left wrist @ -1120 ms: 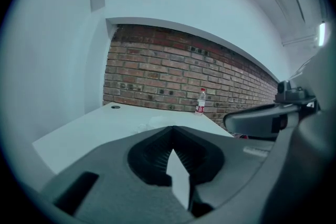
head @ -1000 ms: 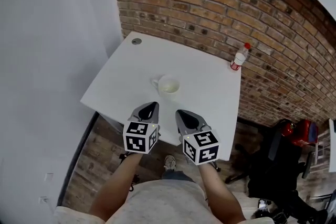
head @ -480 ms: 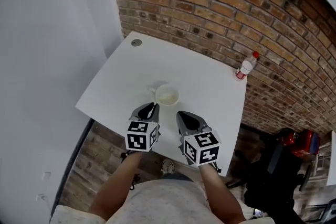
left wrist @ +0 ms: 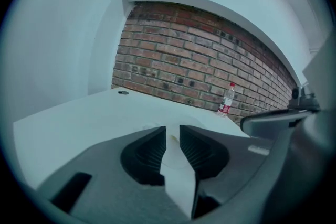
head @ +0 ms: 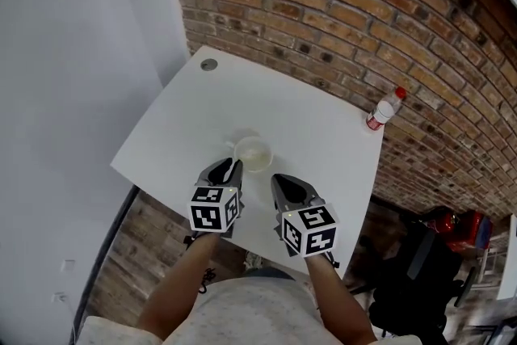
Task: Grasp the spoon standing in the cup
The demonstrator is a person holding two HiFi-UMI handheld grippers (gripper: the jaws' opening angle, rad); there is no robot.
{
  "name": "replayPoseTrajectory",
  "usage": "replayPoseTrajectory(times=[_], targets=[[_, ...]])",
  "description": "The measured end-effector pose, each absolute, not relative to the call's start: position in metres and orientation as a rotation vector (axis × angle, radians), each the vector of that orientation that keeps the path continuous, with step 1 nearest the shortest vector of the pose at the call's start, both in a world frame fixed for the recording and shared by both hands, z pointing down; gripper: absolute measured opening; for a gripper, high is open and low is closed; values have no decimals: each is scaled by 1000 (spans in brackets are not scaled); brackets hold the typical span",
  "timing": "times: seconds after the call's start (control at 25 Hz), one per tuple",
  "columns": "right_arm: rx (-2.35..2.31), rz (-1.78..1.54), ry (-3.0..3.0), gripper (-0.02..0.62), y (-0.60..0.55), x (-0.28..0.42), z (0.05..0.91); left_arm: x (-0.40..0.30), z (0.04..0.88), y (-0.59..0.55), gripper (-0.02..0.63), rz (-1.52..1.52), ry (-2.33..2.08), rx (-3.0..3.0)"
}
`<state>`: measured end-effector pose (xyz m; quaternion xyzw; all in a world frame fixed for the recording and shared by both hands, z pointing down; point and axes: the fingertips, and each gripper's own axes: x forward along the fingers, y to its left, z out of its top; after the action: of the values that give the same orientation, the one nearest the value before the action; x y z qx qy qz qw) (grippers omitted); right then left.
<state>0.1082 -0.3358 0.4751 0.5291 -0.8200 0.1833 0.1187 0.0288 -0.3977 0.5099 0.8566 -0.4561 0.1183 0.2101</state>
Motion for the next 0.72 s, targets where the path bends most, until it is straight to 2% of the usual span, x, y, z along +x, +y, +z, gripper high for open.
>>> replayPoseTrajectory(times=[0.32, 0.68, 0.72], targets=[[1487, 561, -2423, 6, -349, 112, 483, 32, 516, -406, 83, 322, -1301, 2302], [1429, 577, -2459, 6, -363, 115, 488, 32, 514, -408, 45, 309, -1375, 2223], [1422, 577, -2463, 6, -363, 114, 488, 32, 512, -408, 26, 312, -1385, 2223]])
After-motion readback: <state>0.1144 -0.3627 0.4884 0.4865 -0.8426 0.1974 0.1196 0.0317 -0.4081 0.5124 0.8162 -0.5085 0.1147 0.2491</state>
